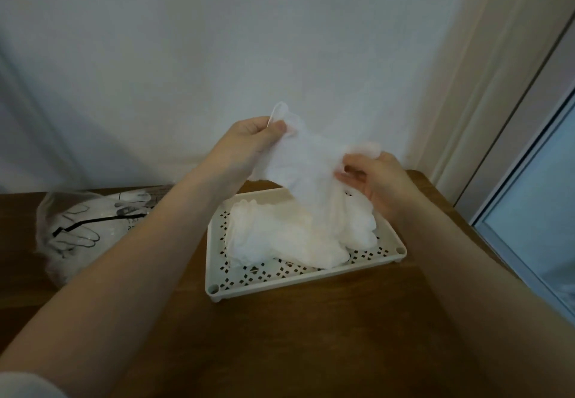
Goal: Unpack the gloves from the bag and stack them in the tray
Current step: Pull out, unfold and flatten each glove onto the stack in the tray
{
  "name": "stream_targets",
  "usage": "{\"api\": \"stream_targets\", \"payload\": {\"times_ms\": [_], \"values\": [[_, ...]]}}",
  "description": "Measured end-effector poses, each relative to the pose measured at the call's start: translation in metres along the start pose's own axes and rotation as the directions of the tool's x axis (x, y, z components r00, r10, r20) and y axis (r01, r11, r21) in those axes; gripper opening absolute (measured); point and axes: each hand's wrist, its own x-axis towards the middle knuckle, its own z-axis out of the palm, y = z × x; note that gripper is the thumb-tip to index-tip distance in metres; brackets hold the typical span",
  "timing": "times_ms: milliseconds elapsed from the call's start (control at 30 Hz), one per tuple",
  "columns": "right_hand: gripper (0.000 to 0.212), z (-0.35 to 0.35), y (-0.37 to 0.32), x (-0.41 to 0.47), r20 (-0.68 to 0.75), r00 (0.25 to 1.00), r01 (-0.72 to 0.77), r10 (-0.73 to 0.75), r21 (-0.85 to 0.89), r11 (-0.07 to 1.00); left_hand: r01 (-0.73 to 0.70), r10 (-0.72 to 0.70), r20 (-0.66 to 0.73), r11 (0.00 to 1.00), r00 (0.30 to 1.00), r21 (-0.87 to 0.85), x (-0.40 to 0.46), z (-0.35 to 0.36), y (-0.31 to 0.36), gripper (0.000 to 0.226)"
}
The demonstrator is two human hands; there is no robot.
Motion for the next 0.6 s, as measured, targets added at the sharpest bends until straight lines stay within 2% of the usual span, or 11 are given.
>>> {"api": "stream_targets", "payload": {"times_ms": [33, 100, 133, 200, 267, 333, 400, 500, 600], "values": [[0.008, -0.001, -0.005, 0.007, -0.035, 0.996, 0.075, -0.079, -0.11, 0.991, -0.021, 0.022, -0.006, 0.999, 1.0, 0.035, 0.006, -0.001, 0.0, 0.022], [0.016, -0.004, -0.017, 0.017, -0.054, 0.956, 0.254, -0.289, -0.344, 0.904, -0.089, 0.092, -0.031, 0.992, 0.995, 0.088, 0.016, -0.005, 0.001, 0.02], [0.017, -0.004, -0.023, 0.018, -0.039, 0.926, 0.328, -0.375, -0.406, 0.853, -0.127, 0.132, -0.042, 0.986, 0.99, 0.109, 0.021, -0.007, 0.0, 0.019], [0.016, -0.006, -0.027, 0.014, 0.023, 0.891, 0.418, -0.454, -0.436, 0.797, -0.17, 0.183, -0.052, 0.967, 0.982, 0.187, 0.027, -0.013, -0.005, 0.018], [0.017, -0.01, -0.014, 0.01, 0.135, 0.907, 0.411, -0.399, -0.488, 0.77, -0.152, 0.173, -0.051, 0.947, 0.984, 0.284, 0.026, -0.019, -0.02, 0.021], [0.025, -0.014, 0.008, 0.004, 0.239, 0.937, 0.349, -0.255, -0.584, 0.733, -0.113, 0.125, -0.016, 0.941, 0.992, 0.32, 0.021, -0.023, -0.039, 0.025], [0.03, -0.017, 0.028, -0.002, 0.317, 0.936, 0.333, -0.152, -0.662, 0.672, -0.058, 0.046, 0.042, 0.928, 0.998, 0.367, 0.015, -0.027, -0.057, 0.026], [0.025, -0.015, 0.04, -0.013, 0.386, 0.917, 0.363, -0.098, -0.707, 0.607, -0.025, -0.02, 0.088, 0.875, 0.996, 0.483, 0.006, -0.033, -0.073, 0.027], [0.024, -0.014, 0.046, -0.024, 0.422, 0.906, 0.36, -0.038, -0.717, 0.596, -0.087, 0.007, 0.137, 0.803, 0.991, 0.589, -0.008, -0.035, -0.08, 0.029]]}}
